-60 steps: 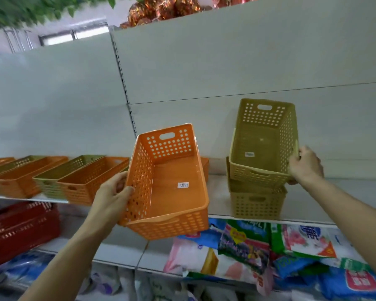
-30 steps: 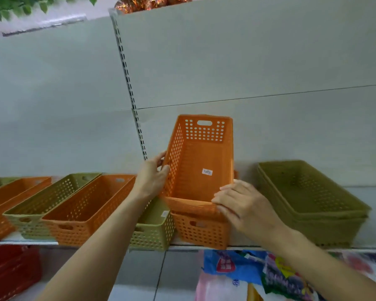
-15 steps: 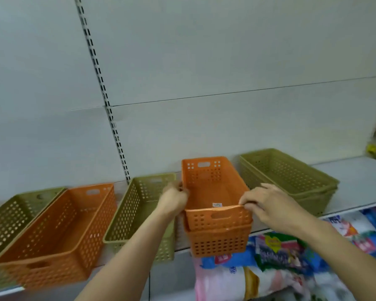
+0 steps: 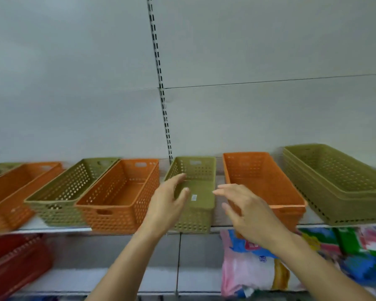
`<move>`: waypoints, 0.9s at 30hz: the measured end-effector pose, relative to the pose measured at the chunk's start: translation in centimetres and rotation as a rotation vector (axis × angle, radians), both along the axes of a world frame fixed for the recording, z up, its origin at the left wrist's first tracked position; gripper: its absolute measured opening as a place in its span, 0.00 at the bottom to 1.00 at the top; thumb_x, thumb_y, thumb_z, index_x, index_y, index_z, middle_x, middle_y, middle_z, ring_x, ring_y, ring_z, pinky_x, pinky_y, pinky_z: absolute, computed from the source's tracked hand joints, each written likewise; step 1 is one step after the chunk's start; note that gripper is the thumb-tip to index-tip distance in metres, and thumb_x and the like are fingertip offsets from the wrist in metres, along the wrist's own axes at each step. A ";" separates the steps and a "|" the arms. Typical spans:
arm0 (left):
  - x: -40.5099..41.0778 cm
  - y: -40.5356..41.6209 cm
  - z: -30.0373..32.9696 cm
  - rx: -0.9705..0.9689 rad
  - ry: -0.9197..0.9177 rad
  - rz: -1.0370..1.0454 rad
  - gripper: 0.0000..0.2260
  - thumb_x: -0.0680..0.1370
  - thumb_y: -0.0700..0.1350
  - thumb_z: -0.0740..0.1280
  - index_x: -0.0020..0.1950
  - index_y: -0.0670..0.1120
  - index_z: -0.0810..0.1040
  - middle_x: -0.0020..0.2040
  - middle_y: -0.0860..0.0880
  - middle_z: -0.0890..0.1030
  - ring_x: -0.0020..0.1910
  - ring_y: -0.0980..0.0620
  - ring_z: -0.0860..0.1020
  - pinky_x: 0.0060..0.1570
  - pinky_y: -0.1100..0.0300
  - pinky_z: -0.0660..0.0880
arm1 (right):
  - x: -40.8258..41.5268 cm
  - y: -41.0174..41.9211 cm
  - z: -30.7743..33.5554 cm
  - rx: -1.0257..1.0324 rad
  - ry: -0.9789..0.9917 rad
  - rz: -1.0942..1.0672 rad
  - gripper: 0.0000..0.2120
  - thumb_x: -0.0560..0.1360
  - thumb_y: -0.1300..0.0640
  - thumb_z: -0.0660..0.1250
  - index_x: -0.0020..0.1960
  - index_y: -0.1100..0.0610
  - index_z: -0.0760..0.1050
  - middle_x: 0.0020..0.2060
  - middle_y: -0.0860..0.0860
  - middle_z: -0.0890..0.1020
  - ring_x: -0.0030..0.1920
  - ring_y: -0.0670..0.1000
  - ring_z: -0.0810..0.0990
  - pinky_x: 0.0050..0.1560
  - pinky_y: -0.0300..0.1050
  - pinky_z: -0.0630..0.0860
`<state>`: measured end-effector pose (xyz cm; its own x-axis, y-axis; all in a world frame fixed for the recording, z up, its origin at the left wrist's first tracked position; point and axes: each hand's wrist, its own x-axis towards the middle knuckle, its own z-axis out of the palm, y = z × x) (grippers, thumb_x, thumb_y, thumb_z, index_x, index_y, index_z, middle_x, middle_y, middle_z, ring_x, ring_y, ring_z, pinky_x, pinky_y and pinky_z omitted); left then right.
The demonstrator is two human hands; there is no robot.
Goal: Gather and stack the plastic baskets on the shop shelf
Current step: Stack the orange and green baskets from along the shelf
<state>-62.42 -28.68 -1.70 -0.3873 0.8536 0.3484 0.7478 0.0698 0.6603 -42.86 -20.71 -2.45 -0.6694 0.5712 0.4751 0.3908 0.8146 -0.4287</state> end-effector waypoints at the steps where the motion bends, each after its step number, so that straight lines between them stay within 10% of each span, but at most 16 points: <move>1: -1.7 -1.0 -0.1 -0.005 0.044 0.051 0.20 0.79 0.47 0.64 0.71 0.46 0.71 0.68 0.50 0.75 0.68 0.53 0.71 0.67 0.60 0.65 | -1.2 -0.3 -0.2 -0.037 -0.027 0.009 0.17 0.76 0.57 0.62 0.64 0.50 0.74 0.63 0.46 0.76 0.65 0.44 0.71 0.63 0.30 0.60; 6: -11.1 -3.6 -1.7 -0.198 0.266 0.379 0.19 0.80 0.52 0.58 0.66 0.45 0.75 0.65 0.43 0.78 0.69 0.45 0.72 0.71 0.47 0.62 | -6.2 1.2 -1.5 -0.329 -0.122 -0.148 0.28 0.77 0.48 0.61 0.74 0.53 0.61 0.68 0.50 0.72 0.68 0.51 0.71 0.68 0.47 0.67; 9: -13.1 -4.8 -2.1 -0.439 0.245 0.333 0.21 0.82 0.55 0.51 0.47 0.49 0.81 0.51 0.43 0.85 0.58 0.44 0.79 0.68 0.49 0.62 | -8.6 3.0 -2.3 -0.456 -0.187 -0.258 0.27 0.75 0.45 0.60 0.71 0.51 0.61 0.60 0.52 0.79 0.57 0.54 0.80 0.56 0.51 0.77; 13: -12.6 -5.3 -1.9 -0.391 0.114 0.120 0.26 0.81 0.60 0.53 0.29 0.49 0.74 0.34 0.46 0.82 0.39 0.42 0.81 0.45 0.51 0.72 | -11.4 3.8 -2.4 -0.532 -0.224 -0.466 0.34 0.79 0.49 0.58 0.78 0.55 0.44 0.70 0.61 0.70 0.63 0.61 0.76 0.61 0.52 0.72; 17: -14.9 -5.4 -1.1 -0.303 0.243 0.127 0.20 0.80 0.57 0.56 0.44 0.47 0.82 0.41 0.49 0.84 0.42 0.49 0.80 0.59 0.49 0.72 | -12.2 4.7 -2.6 -0.613 -0.238 -0.586 0.29 0.80 0.56 0.58 0.77 0.61 0.51 0.71 0.63 0.68 0.65 0.61 0.73 0.61 0.50 0.69; 19: -18.1 -6.0 -1.4 -0.235 0.294 0.278 0.15 0.78 0.54 0.61 0.59 0.50 0.79 0.56 0.47 0.81 0.56 0.46 0.78 0.61 0.47 0.72 | -12.3 4.9 -2.8 -0.641 -0.175 -0.596 0.14 0.79 0.58 0.58 0.63 0.61 0.72 0.56 0.61 0.79 0.52 0.59 0.79 0.53 0.50 0.74; 22: -21.5 -7.0 -2.1 -0.308 0.148 0.370 0.22 0.77 0.50 0.65 0.69 0.45 0.70 0.65 0.41 0.74 0.62 0.40 0.74 0.61 0.47 0.72 | -12.4 4.3 -3.1 -0.636 -0.087 -0.602 0.10 0.79 0.61 0.58 0.42 0.58 0.76 0.40 0.57 0.80 0.41 0.58 0.79 0.45 0.50 0.76; 27: -22.8 -6.9 -2.8 -0.414 -0.171 0.326 0.19 0.78 0.47 0.64 0.68 0.44 0.69 0.59 0.42 0.81 0.54 0.41 0.81 0.53 0.49 0.78 | -12.3 2.9 -3.9 -0.596 -0.044 -0.709 0.10 0.78 0.60 0.59 0.57 0.60 0.73 0.52 0.60 0.79 0.54 0.62 0.78 0.53 0.53 0.73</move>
